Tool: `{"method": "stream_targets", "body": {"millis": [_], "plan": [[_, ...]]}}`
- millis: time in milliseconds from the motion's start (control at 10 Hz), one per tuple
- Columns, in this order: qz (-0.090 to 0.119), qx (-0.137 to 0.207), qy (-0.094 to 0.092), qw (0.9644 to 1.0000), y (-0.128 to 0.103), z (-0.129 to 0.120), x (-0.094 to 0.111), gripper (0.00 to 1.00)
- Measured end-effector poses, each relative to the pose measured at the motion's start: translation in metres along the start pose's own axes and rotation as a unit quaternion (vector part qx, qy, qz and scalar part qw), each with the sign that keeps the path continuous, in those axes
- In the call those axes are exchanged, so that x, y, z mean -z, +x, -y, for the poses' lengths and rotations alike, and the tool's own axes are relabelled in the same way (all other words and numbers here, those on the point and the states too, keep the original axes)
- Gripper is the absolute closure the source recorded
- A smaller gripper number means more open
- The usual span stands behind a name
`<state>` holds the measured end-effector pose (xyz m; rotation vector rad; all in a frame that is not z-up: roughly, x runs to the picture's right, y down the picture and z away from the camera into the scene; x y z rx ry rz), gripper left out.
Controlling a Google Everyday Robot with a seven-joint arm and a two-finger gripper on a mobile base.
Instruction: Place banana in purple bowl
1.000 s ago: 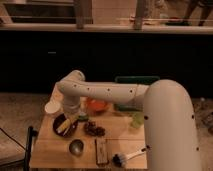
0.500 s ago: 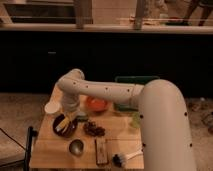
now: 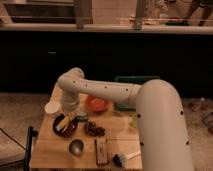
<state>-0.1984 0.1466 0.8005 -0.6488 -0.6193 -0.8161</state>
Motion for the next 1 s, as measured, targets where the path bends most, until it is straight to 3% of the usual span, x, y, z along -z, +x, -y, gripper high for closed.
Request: {"method": "stream_targets", "body": {"millis": [1000], "plan": [[-0.01, -0.013, 0.009, 0.9998, 0.014, -0.002, 0.02, 0.2]]}}
